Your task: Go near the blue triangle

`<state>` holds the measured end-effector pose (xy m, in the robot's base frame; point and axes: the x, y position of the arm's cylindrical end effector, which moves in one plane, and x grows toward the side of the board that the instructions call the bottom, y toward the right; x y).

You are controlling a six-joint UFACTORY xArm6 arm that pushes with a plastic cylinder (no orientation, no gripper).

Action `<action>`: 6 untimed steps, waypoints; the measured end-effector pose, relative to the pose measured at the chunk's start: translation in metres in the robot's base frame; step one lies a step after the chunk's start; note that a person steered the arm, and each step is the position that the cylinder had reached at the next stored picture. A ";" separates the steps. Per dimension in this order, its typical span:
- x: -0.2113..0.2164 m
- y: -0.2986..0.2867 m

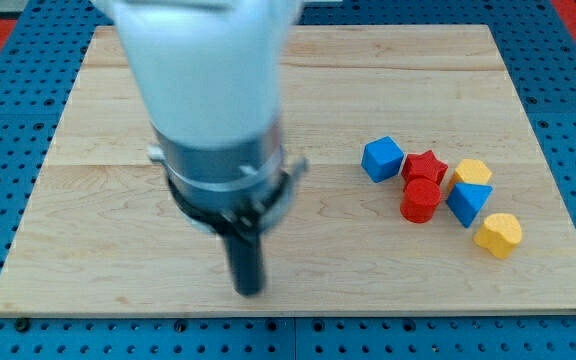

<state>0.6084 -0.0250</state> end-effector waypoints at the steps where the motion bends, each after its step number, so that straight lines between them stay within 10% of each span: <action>1: 0.010 0.076; 4: -0.046 0.322; 6: -0.120 0.270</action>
